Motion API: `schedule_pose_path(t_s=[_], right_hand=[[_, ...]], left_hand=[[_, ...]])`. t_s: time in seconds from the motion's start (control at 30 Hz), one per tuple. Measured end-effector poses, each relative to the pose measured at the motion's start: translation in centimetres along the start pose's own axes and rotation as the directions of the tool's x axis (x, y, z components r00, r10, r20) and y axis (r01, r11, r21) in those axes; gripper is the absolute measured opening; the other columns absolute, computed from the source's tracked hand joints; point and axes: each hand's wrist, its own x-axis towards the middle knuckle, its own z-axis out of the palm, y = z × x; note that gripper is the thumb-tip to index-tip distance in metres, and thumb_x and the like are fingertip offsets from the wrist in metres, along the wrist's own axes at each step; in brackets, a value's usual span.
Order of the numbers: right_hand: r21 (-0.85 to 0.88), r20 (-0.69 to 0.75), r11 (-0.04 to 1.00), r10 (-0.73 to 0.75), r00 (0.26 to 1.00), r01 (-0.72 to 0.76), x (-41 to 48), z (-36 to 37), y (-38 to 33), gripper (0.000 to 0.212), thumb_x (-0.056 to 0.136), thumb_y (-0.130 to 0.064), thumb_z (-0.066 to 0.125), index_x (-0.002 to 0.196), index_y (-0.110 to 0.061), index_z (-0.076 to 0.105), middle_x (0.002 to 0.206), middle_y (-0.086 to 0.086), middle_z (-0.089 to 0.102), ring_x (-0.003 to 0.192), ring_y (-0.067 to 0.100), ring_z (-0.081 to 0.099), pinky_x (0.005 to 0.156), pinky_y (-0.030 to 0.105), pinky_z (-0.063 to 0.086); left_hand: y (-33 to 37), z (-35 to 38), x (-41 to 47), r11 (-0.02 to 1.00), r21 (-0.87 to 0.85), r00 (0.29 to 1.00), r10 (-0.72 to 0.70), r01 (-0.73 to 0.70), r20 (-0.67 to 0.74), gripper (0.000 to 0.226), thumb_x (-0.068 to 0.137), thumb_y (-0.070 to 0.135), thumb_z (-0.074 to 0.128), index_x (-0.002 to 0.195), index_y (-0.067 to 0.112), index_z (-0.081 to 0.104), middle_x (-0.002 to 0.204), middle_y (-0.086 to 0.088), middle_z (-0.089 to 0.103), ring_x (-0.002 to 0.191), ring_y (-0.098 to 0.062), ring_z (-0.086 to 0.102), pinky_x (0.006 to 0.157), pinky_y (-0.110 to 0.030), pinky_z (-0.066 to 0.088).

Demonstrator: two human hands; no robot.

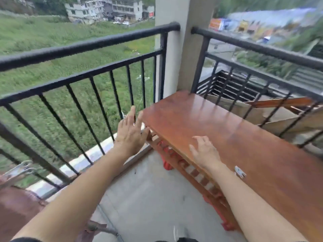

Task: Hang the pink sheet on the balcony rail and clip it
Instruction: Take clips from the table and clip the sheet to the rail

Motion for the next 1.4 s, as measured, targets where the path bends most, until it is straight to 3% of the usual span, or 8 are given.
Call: schedule_pose_path(t_s=[0.23,0.33,0.5,0.73,0.83,1.0,1.3,1.4], right_hand=[[-0.019,0.045,0.932,0.362,0.931,-0.361,-5.3,-0.4,12.8,0.038,0.097,-0.04,0.049,0.134,-0.028,0.051,0.135,0.001,0.051,0.123,0.025,0.053,0.096,0.037,0.044],[-0.005,0.102,0.91,0.413,0.905,-0.415,-5.2,0.3,16.3,0.037,0.097,-0.038,0.048,0.133,-0.026,0.051,0.141,0.001,0.048,0.129,0.024,0.049,0.098,0.039,0.045],[0.013,0.209,0.889,0.446,0.87,-0.459,-2.3,2.3,22.1,0.039,0.096,-0.036,0.05,0.134,-0.027,0.051,0.147,-0.001,0.045,0.135,0.02,0.044,0.103,0.036,0.041],[-0.016,0.268,0.929,0.361,0.893,-0.37,2.6,7.3,28.1,0.047,0.094,-0.034,0.055,0.139,-0.021,0.049,0.138,0.003,0.05,0.131,0.025,0.042,0.105,0.037,0.035],[-0.082,0.292,0.943,0.331,0.897,-0.321,4.3,9.5,29.7,0.057,0.092,-0.039,0.057,0.143,-0.018,0.045,0.134,0.005,0.051,0.129,0.028,0.044,0.106,0.043,0.036],[-0.173,0.279,0.945,0.317,0.906,-0.277,6.2,11.5,31.1,0.035,0.089,-0.04,0.059,0.116,-0.018,0.066,0.107,0.006,0.067,0.105,0.031,0.062,0.093,0.044,0.043],[-0.406,0.314,0.907,0.257,0.914,-0.116,7.8,11.5,30.4,0.03,0.092,-0.037,0.058,0.089,-0.01,0.07,0.086,0.009,0.064,0.079,0.033,0.063,0.071,0.041,0.046],[-0.298,0.247,0.936,0.264,0.932,-0.186,8.5,10.8,29.0,0.041,0.094,-0.036,0.044,0.079,-0.002,0.064,0.078,0.017,0.06,0.071,0.038,0.061,0.062,0.042,0.046]], left_hand=[[10.7,10.8,-0.7,0.982,-0.182,0.945,0.109,-0.055,0.307,0.066,0.098,0.052,0.038,0.153,0.019,0.023,0.163,-0.01,0.006,0.147,-0.031,0.017,0.117,-0.046,0.022],[14.5,13.1,-0.7,0.974,-0.144,0.899,0.22,-0.178,0.378,0.064,0.1,0.05,0.035,0.154,0.02,0.018,0.163,-0.008,0.002,0.147,-0.028,0.015,0.116,-0.043,0.022],[20.2,19.0,1.9,0.973,-0.135,0.778,0.229,-0.185,0.585,0.064,0.101,0.047,0.035,0.155,0.02,0.015,0.163,-0.007,-0.003,0.149,-0.025,0.005,0.119,-0.043,0.017],[23.6,29.2,1.7,0.991,-0.129,0.621,0.12,-0.03,0.774,0.062,0.102,0.045,0.034,0.155,0.022,0.013,0.164,-0.002,-0.008,0.151,-0.023,0.001,0.119,-0.044,0.017],[24.2,32.0,0.8,0.992,-0.109,0.573,0.129,-0.07,0.809,0.062,0.102,0.044,0.031,0.156,0.02,0.011,0.163,0.0,-0.013,0.151,-0.02,-0.007,0.12,-0.043,0.014],[23.9,34.1,0.6,0.994,-0.056,0.45,0.095,-0.098,0.888,0.063,0.103,0.047,0.027,0.156,0.019,0.008,0.164,0.001,-0.006,0.15,-0.018,-0.007,0.121,-0.04,0.012],[22.9,33.6,2.1,0.993,-0.121,0.406,0.117,-0.017,0.906,0.06,0.102,0.041,0.034,0.155,0.019,0.016,0.163,0.004,0.004,0.149,-0.019,0.011,0.118,-0.042,0.021],[21.8,32.2,1.6,0.995,-0.094,0.457,0.069,0.031,0.887,0.059,0.102,0.04,0.035,0.154,0.019,0.016,0.163,-0.002,0.005,0.149,-0.023,0.009,0.118,-0.044,0.017]])
